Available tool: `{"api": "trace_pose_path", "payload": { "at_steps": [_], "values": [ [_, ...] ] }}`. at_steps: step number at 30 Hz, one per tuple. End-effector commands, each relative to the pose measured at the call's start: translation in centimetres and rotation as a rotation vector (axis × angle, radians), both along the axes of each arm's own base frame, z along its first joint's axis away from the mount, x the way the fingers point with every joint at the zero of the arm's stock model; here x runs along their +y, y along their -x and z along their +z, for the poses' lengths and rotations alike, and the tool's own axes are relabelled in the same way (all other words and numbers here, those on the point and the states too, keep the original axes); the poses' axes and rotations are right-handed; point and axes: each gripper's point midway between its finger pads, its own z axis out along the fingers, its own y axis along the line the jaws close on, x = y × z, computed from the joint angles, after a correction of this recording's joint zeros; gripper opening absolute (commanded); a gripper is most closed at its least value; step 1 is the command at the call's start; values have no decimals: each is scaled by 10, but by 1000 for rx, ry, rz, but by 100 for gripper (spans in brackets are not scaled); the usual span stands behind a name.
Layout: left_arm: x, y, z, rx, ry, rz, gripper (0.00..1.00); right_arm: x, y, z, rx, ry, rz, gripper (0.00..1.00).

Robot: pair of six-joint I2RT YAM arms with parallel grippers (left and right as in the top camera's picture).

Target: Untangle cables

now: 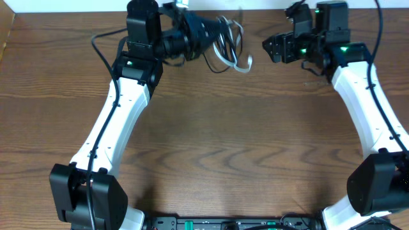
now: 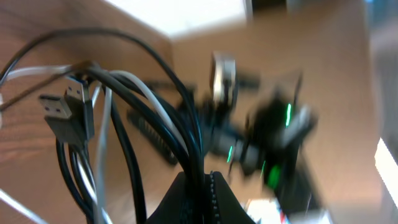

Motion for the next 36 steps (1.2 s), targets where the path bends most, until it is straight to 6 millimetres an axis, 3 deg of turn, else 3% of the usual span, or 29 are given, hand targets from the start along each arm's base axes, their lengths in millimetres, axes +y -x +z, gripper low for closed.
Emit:
{"api": "trace_pose_path", "payload": {
  "at_steps": [1,8,14,18,29,36],
  "values": [
    [-9,46,10,-308,11,-305,7,35,17,11,-18,-101,193,84],
    [-10,56,13,-337,35,-363,8,58,32,8,-73,-41,341,91],
    [-10,56,13,-337,33,-359,8,55,47,-6,-48,21,415,94],
    [-10,50,11,-337,17,-330,7,50,45,-9,-51,56,402,93],
    [-9,47,10,-323,8,-308,8,35,44,11,-117,-33,451,97],
    [-9,46,9,-319,6,-304,7,47,58,5,-102,-14,517,96]
  ]
}}
